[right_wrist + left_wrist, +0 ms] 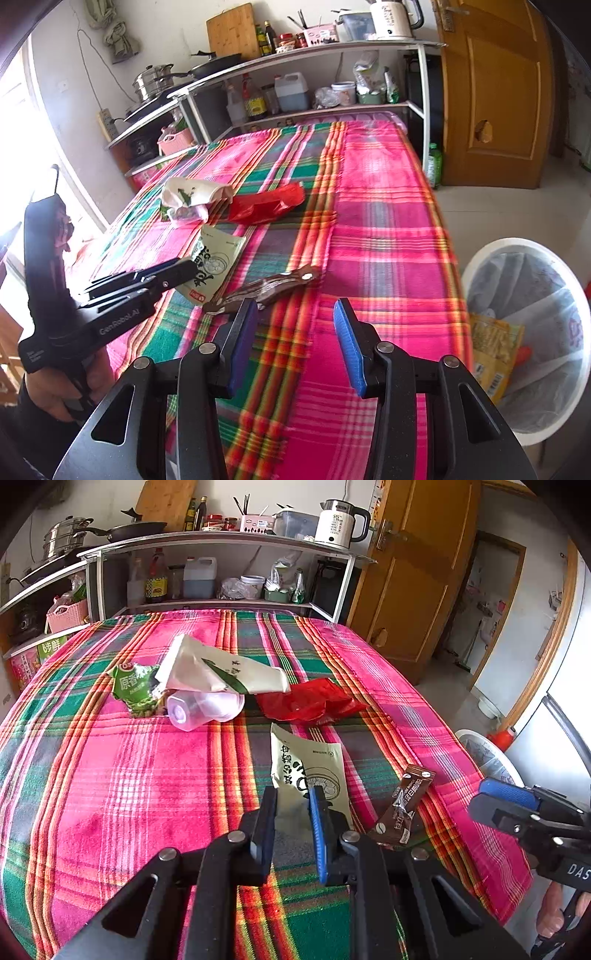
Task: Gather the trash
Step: 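Grasp the brown coffee stick with the right tool while the left tool grasps the white-green sachet, then carry the coffee stick and sachet in both tools over the white bin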
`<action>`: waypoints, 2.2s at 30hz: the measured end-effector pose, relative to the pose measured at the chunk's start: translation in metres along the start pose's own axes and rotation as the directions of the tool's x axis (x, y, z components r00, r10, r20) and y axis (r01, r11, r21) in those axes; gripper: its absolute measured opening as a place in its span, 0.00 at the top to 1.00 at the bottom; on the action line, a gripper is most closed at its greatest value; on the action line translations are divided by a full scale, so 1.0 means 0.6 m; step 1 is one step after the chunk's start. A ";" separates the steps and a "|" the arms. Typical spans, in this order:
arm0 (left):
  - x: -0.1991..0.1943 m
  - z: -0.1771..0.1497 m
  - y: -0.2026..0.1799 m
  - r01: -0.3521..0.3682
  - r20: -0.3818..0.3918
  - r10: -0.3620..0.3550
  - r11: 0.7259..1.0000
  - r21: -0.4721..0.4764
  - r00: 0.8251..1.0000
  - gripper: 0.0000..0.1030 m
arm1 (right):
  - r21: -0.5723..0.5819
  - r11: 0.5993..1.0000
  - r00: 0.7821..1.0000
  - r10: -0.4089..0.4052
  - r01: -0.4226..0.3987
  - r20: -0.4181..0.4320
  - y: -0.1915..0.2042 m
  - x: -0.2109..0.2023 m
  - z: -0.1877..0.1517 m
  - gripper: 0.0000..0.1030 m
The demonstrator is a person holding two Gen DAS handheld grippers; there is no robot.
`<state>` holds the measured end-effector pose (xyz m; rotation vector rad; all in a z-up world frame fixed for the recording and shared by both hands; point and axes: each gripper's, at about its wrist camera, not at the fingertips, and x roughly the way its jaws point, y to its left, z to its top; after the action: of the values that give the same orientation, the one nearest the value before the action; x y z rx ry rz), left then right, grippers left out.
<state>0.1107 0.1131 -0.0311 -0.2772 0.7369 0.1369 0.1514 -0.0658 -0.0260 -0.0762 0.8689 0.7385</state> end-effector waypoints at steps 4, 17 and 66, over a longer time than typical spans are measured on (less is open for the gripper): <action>-0.023 -0.002 0.027 -0.001 0.031 0.002 0.999 -0.037 1.000 0.82 | 0.016 0.999 0.998 0.033 -0.032 -0.047 0.014 0.035 0.005 0.57; -0.045 -0.007 0.084 0.010 0.063 -0.004 0.996 -0.093 0.998 0.82 | 0.009 0.999 0.994 0.052 -0.051 -0.099 0.063 0.110 0.048 0.57; -0.068 0.009 -0.132 0.166 0.061 -0.173 0.980 0.110 0.983 0.82 | 0.077 0.985 0.980 -0.164 0.156 0.110 -0.065 -0.115 -0.018 0.78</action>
<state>0.1014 0.0380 0.0163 -0.2329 0.6458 -0.0537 0.1398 -0.1373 0.0075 -0.0417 0.7667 0.5565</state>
